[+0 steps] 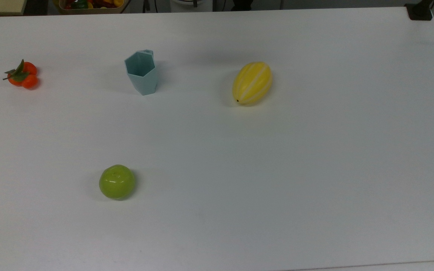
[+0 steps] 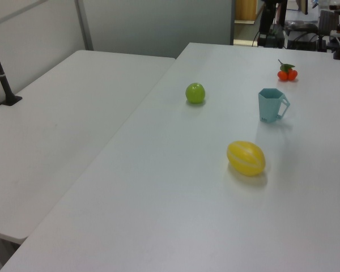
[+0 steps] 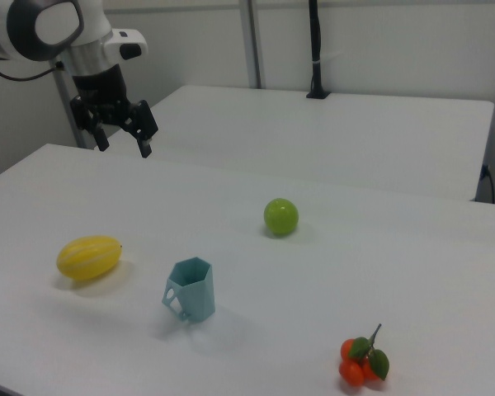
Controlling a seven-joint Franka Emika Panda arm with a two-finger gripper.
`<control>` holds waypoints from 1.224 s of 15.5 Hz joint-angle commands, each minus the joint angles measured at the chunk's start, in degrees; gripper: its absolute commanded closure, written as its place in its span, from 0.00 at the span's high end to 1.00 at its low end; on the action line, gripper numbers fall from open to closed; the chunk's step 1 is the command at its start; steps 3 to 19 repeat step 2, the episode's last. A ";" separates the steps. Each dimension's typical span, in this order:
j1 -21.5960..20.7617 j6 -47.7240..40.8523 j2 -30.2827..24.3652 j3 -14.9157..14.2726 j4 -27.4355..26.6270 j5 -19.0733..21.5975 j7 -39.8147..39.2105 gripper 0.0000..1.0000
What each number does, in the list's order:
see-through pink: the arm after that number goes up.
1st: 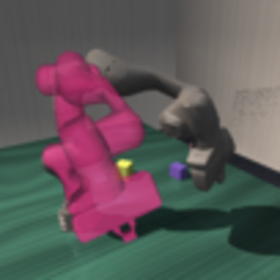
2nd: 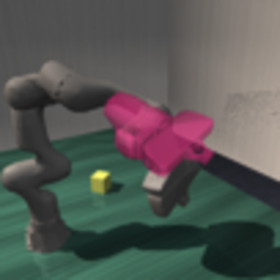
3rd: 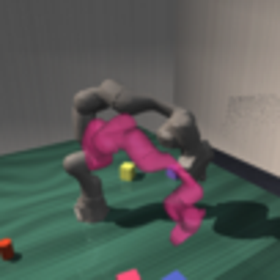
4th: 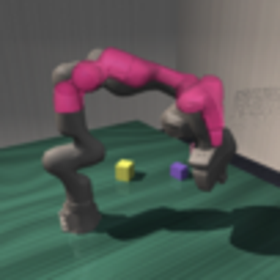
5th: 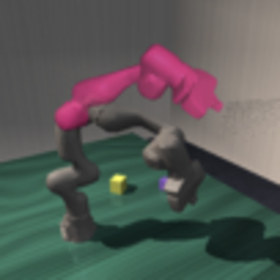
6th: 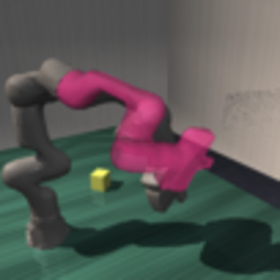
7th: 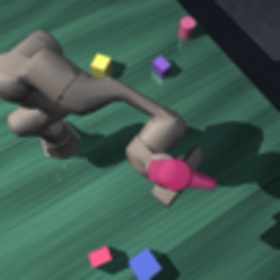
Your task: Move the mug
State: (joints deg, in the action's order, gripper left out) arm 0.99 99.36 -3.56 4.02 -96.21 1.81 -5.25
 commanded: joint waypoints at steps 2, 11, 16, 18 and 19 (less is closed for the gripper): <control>-1.17 0.84 -0.14 -0.95 0.14 1.26 -1.16 1.00; -1.17 0.84 -0.14 -0.95 0.14 1.26 -1.16 1.00; -1.17 0.84 -0.14 -0.95 0.14 1.26 -1.16 1.00; -1.17 0.84 -0.14 -0.95 0.14 1.26 -1.16 1.00; -1.17 0.84 -0.14 -0.95 0.14 1.26 -1.16 1.00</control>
